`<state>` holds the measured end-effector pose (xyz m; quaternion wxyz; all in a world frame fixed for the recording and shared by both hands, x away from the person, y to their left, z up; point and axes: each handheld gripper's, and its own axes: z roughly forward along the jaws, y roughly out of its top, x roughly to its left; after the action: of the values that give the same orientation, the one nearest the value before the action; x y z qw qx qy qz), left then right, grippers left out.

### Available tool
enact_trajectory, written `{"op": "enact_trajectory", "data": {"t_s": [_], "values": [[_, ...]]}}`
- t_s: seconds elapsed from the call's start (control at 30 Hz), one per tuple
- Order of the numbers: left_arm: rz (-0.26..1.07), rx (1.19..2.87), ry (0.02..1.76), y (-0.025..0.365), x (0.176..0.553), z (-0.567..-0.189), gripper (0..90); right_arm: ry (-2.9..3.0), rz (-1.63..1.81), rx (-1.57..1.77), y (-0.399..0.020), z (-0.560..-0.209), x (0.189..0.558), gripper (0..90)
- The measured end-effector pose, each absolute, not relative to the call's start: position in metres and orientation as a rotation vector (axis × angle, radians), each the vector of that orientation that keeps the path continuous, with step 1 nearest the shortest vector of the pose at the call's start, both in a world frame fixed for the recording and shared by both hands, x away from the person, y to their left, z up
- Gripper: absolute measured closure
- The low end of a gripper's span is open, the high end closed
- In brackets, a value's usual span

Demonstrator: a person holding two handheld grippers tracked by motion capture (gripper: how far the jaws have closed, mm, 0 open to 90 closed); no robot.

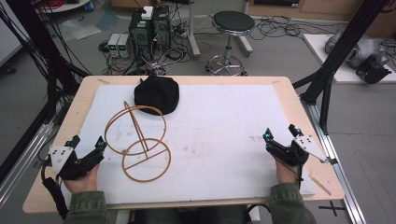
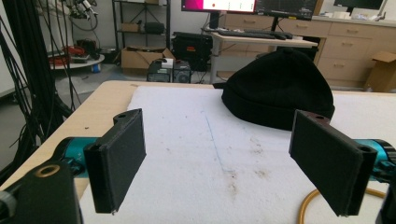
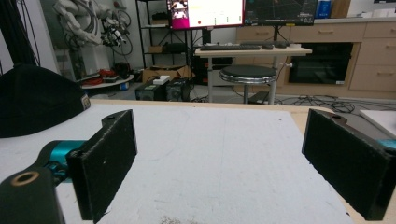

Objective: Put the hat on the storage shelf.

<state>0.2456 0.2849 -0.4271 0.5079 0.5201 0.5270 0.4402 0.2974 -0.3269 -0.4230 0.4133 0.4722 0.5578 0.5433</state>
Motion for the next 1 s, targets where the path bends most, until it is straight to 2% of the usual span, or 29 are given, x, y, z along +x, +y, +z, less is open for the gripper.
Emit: {"op": "enact_trajectory", "data": {"t_s": [0.63, 1.0], "values": [[1.054, 1.255, 1.271, 0.286, 0.247, -0.428, 18.7, 1.398, 1.369, 1.192, -0.328, -0.423, 0.297, 9.3], [1.046, 1.258, 1.266, 0.285, 0.248, -0.428, 18.7, 1.413, 1.426, 1.136, -0.324, -0.403, 0.304, 9.3]]}}
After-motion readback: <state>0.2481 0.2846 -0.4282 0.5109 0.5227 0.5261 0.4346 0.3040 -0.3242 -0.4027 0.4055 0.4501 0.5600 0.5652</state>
